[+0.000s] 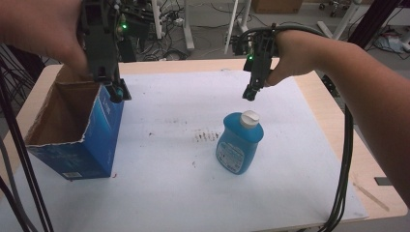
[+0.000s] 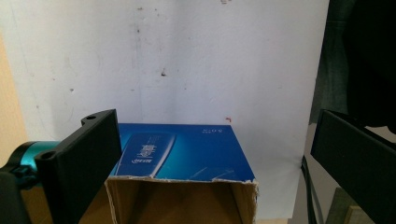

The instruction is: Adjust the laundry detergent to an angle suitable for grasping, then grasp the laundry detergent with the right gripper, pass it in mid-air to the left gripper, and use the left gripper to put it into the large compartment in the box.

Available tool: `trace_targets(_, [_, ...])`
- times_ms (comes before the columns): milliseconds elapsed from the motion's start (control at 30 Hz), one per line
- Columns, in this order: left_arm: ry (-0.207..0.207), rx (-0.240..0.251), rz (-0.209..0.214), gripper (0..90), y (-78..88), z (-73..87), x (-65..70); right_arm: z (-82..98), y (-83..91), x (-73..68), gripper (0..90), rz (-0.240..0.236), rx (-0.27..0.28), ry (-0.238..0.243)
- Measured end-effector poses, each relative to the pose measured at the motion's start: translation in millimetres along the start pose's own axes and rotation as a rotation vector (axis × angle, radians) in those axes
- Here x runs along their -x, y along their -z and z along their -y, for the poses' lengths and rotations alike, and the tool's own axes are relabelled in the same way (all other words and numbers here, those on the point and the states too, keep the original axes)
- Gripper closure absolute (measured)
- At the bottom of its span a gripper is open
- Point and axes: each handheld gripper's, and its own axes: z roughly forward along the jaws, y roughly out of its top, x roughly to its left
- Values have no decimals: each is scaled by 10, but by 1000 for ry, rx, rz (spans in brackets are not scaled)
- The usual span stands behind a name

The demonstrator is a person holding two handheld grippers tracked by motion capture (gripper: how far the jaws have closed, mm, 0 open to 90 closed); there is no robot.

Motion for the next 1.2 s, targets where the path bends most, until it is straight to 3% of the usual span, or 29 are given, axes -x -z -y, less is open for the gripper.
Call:
trace_targets(467, [-14, 2, -9, 16, 32, -35, 76, 1, 56, -56, 11, 17, 9, 7])
trace_targets(1067, [2, -21, -16, 16, -4, -73, 83, 56, 89, -69, 10, 28, 21, 12])
trace_targets(1200, [3, -26, -17, 16, -12, -98, 81, 147, 141, -86, 11, 39, 57, -7])
